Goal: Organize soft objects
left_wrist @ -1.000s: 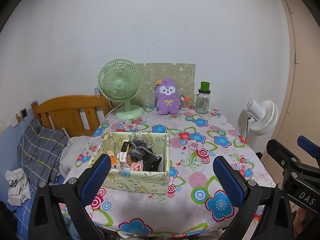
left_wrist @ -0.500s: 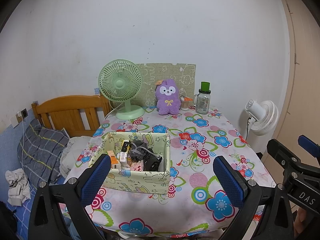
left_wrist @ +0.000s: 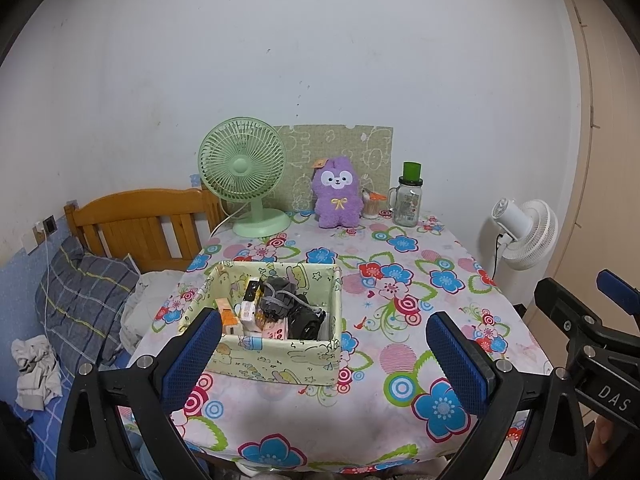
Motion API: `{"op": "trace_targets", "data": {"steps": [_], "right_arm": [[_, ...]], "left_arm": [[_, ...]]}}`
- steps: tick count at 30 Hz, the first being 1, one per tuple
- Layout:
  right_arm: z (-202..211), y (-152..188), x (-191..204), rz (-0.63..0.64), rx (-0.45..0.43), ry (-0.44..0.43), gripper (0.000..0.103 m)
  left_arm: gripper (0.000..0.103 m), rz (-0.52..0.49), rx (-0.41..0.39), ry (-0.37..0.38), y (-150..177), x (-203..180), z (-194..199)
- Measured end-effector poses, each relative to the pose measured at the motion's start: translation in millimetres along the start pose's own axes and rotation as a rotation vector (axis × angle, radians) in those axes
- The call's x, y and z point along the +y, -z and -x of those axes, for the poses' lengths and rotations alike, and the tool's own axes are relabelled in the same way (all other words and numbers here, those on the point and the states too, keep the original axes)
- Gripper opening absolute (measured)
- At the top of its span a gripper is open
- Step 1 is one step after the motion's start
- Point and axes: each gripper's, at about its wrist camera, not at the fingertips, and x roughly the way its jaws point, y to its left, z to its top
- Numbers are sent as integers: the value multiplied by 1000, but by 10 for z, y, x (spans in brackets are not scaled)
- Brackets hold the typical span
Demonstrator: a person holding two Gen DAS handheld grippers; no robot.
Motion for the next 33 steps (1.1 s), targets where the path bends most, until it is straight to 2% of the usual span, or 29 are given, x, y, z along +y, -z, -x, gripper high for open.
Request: {"op": "trace_targets", "data": {"steps": [33], "right_arm": [[-10,0,-6,22,-6,-3,102]], "left_arm": [[103,-4,-14,-18,18,-28,43]]}}
